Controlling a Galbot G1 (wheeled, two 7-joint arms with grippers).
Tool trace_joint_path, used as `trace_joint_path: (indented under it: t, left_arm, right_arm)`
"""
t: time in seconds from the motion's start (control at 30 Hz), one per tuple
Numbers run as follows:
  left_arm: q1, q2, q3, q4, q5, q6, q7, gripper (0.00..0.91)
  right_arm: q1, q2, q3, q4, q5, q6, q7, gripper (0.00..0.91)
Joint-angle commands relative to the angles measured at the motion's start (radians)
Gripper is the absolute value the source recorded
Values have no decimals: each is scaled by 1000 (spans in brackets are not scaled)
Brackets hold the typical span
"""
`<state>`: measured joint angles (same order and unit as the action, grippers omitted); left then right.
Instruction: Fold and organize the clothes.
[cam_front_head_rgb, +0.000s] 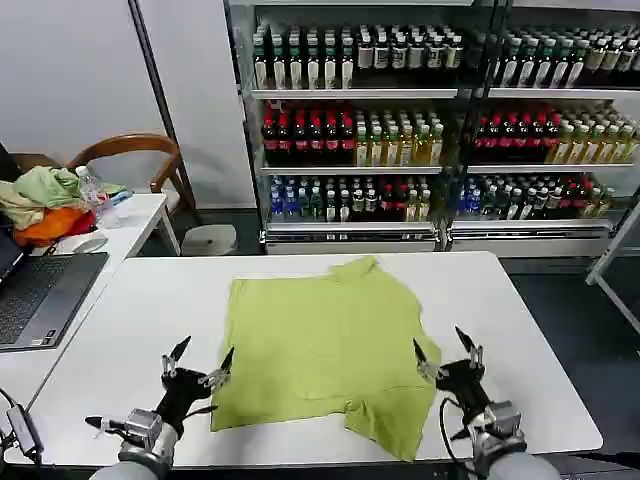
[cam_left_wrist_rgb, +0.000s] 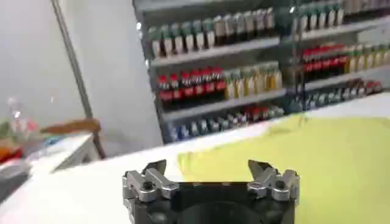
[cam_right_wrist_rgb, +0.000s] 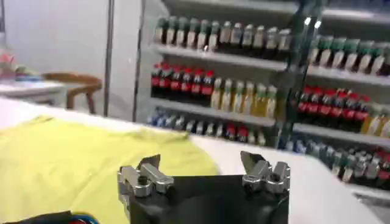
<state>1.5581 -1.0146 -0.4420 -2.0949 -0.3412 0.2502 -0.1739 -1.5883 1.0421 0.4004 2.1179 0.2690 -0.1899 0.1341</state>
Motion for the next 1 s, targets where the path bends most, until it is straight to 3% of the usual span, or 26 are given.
trace_joint_path:
  t: [0.03, 0.23, 0.6, 1.0]
  left_arm:
    - [128, -2, -12, -83, -82, 164, -68, 907]
    - [143, -45, 12, -61, -61, 163, -83, 907]
    - [169, -51, 6, -58, -80, 178, -114, 907]
    - [142, -66, 22, -47, -107, 168, -156, 907]
  right_arm:
    - [-142, -22, -30, 65, -25, -15, 25, 907]
    - [-155, -19, -77, 39, -59, -18, 40, 907]
    - [-170, -17, -119, 50, -73, -22, 64, 907]
    - [-198, -5, -140, 31, -61, -26, 124, 907]
